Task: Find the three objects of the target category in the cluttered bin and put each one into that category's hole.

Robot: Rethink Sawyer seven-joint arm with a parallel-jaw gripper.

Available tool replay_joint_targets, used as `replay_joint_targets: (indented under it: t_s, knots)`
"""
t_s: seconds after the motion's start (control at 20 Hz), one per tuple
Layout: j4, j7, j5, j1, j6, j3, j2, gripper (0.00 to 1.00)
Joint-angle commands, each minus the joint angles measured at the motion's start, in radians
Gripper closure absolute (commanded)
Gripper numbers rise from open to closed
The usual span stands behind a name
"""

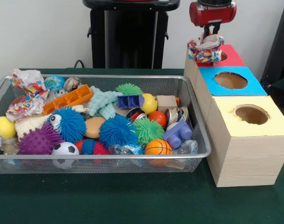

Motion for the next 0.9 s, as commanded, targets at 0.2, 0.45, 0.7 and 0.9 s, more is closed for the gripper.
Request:
replay_joint_targets:
  t_s: [0.2,0.45,0.7,0.9]
  knots:
    - [-0.141,0.135,0.046,0.004,0.065,-0.033,0.044,1.00]
    - [-0.165,0.124,0.058,0.008,0.129,-0.030,0.030,1.00]
    - [-0.234,0.103,0.077,0.022,0.286,-0.027,-0.008,1.00]
    - [-0.296,0.091,0.072,0.030,0.373,-0.021,-0.007,1.00]
